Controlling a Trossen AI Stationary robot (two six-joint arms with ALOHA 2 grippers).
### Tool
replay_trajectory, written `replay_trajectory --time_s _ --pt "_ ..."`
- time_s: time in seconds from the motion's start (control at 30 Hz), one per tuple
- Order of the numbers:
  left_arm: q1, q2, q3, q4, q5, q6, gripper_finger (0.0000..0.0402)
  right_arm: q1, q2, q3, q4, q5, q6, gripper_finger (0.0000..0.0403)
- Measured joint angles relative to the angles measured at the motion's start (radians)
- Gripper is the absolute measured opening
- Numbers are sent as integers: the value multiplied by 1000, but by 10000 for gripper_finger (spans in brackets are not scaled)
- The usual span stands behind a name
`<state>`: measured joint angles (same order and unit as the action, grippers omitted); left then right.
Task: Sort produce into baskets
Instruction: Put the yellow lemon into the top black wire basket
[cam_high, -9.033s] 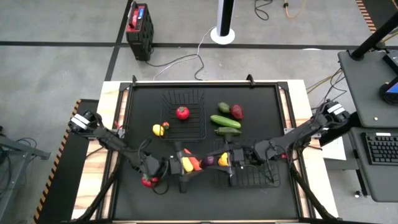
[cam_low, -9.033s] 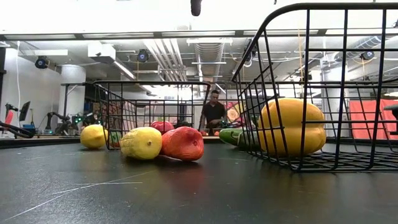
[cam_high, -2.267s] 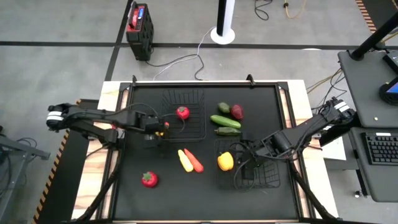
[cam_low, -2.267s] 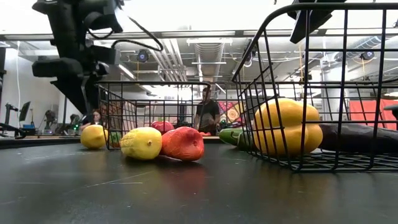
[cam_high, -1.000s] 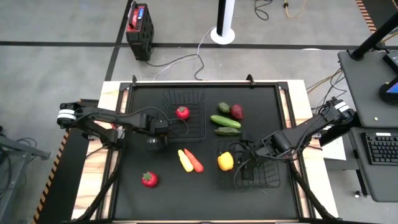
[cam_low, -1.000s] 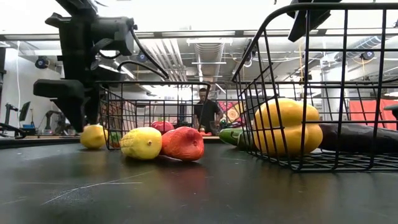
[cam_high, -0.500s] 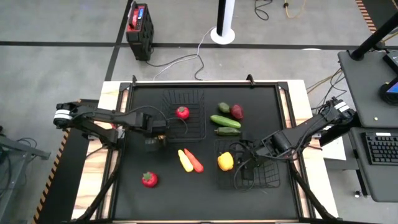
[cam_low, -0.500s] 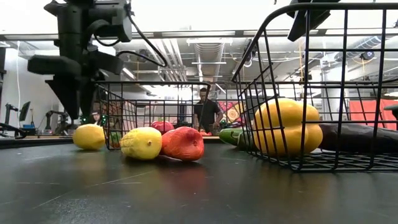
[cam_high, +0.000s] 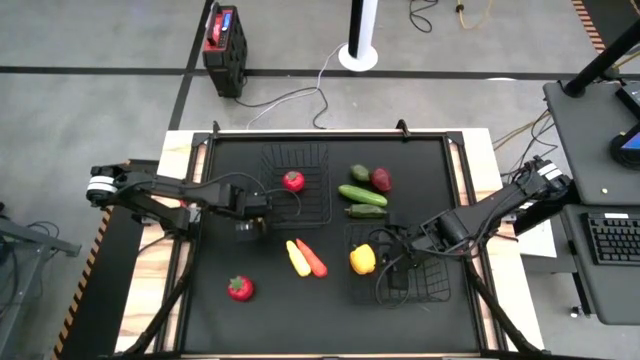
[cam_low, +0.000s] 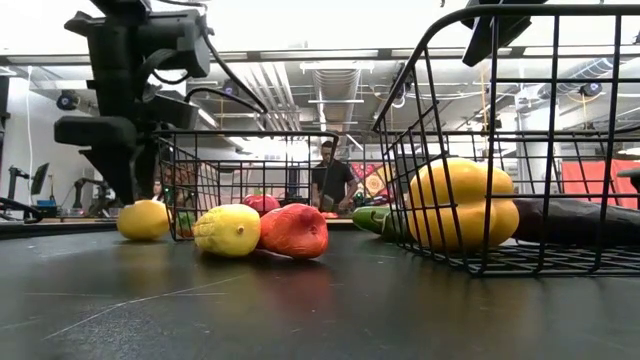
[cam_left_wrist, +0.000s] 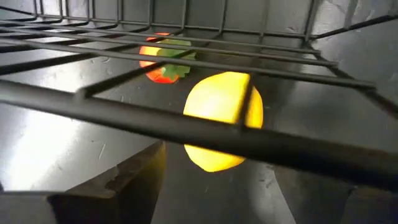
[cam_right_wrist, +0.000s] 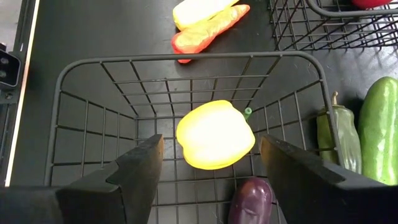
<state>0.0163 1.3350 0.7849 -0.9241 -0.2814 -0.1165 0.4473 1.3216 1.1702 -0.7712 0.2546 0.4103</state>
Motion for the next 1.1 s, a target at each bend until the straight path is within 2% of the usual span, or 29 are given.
replay_trajectory --time_s 0.2,0.5,0.87,1.1 --pt "1 25 -2 8 2 -1 277 0 0 0 0 0 -9 261" --pt "1 132 5 16 10 -1 274 0 0 0 -1 0 -11 261" --pt "1 137 0 13 11 6 235 0 0 0 -1 0 -15 261" --pt "0 134 17 9 11 -2 231 0 0 0 0 0 -14 260"
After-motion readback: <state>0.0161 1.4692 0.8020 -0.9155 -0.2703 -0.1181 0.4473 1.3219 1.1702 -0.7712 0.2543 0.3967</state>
